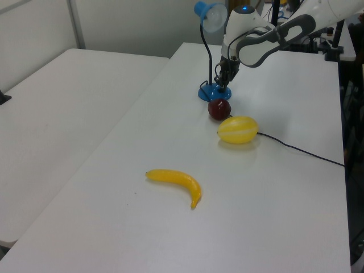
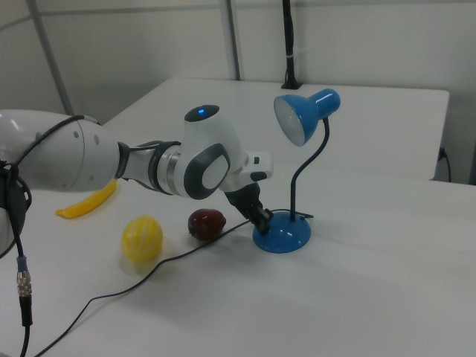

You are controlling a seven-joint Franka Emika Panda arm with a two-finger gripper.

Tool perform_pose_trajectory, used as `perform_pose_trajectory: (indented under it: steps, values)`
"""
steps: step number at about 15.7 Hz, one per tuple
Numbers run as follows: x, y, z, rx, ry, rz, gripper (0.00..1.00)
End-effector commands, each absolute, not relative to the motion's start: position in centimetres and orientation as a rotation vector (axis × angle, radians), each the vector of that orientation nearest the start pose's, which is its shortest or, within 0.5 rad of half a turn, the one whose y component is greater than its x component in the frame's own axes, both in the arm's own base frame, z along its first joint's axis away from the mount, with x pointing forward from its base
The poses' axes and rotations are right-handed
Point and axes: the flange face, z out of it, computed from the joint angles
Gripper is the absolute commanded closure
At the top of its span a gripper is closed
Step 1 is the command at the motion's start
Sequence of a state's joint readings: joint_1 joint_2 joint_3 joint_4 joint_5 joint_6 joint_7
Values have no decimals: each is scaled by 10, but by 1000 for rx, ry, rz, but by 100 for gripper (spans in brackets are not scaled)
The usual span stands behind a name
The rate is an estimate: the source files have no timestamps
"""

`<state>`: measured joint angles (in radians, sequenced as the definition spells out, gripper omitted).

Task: Turn off lamp
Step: 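Lift the gripper up away from the lamp base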

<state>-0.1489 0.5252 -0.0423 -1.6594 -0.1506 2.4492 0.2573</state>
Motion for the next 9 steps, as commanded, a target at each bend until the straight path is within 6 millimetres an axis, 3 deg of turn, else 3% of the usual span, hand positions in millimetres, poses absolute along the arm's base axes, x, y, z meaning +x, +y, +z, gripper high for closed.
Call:
perform_pose_trajectory:
  steps: [1,9]
  values:
    - [677,-120,295,-3215,552,-300,100]
    - [674,-120,306,-3216,573,-243,100]
